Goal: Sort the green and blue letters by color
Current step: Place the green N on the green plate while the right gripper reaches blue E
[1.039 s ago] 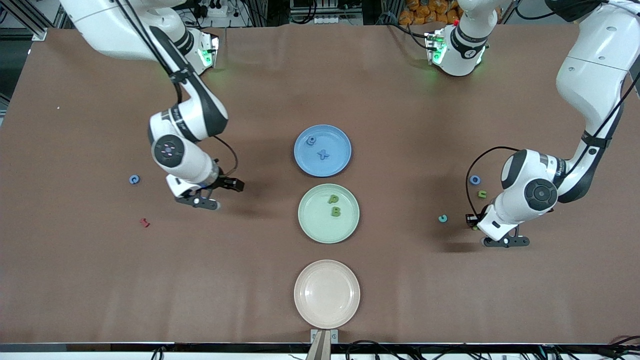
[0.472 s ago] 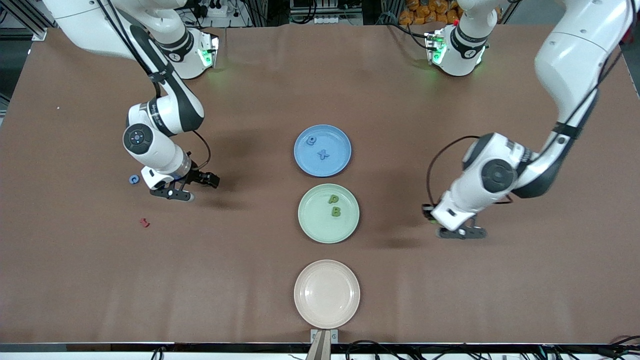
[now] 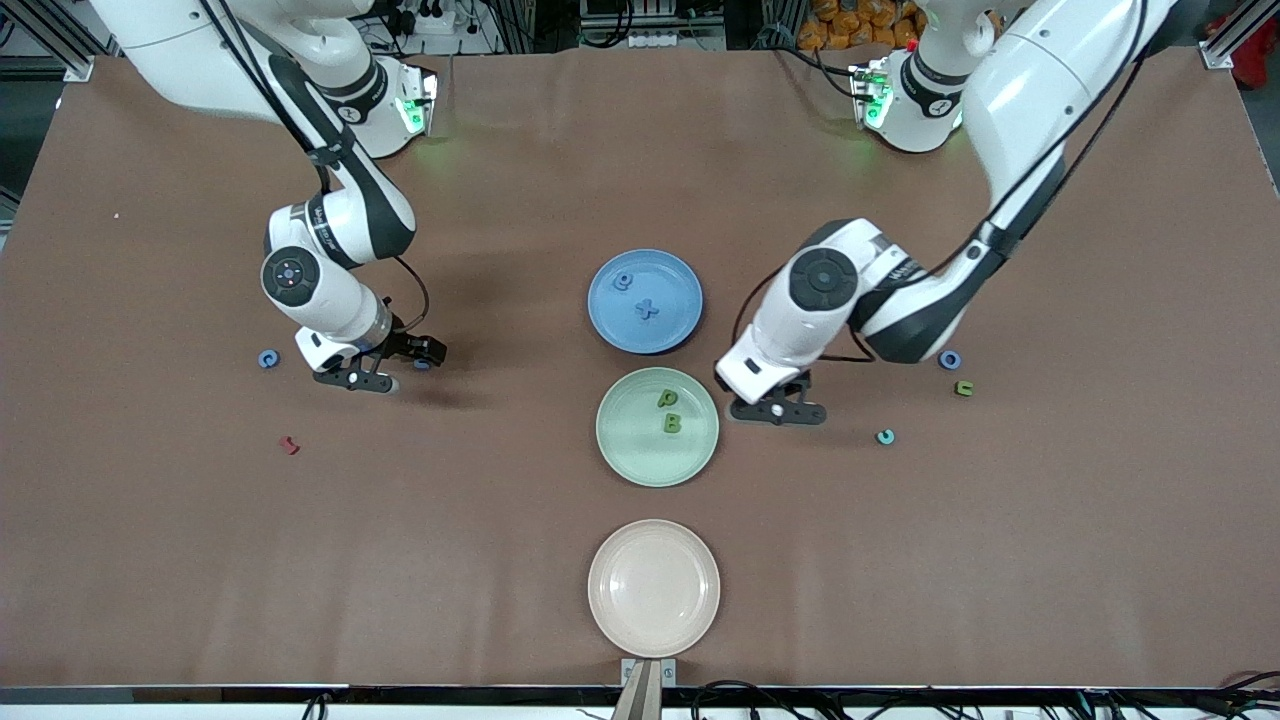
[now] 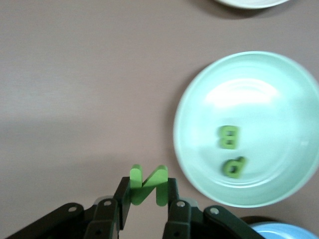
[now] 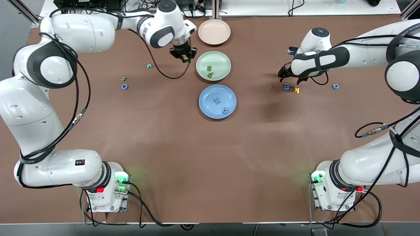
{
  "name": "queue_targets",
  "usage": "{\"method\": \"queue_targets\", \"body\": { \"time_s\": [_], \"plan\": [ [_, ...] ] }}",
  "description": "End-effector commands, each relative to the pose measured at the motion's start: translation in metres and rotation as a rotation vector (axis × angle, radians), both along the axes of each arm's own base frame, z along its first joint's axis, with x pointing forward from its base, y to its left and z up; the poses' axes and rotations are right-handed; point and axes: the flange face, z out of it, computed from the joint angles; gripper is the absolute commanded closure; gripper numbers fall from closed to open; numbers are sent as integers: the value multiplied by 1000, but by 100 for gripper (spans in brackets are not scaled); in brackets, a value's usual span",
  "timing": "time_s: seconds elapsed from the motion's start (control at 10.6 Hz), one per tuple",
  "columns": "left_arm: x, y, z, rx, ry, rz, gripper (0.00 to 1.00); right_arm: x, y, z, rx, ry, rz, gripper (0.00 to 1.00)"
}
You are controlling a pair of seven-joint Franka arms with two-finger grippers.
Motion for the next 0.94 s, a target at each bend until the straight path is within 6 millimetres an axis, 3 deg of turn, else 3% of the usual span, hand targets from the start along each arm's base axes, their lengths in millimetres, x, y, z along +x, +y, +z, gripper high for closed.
{"method": "queue_targets", "body": {
  "time_s": [0.0, 0.28, 0.38, 0.47, 0.57, 0.85],
  "plan": [
    [-2, -41, -10, -115, -28, 53, 100, -7, 8, -6, -1, -6, 6, 0],
    [-17, -81, -61, -81, -35, 61, 92, -11, 16, -11, 1, -2, 14, 8],
    [-17, -85, -66, -57, -52, 61, 91, -13, 17, -14, 4, -6, 15, 12],
    [-15, -82, -65, -51, -58, 62, 58, -15, 17, -18, 7, -9, 15, 14],
    [-8, -75, -59, -48, -74, 62, 1, -17, 17, -20, 10, -10, 14, 16],
    [14, -41, -22, -2, -89, 112, 0, -21, 16, -26, 12, -11, 18, 23]
  ]
}}
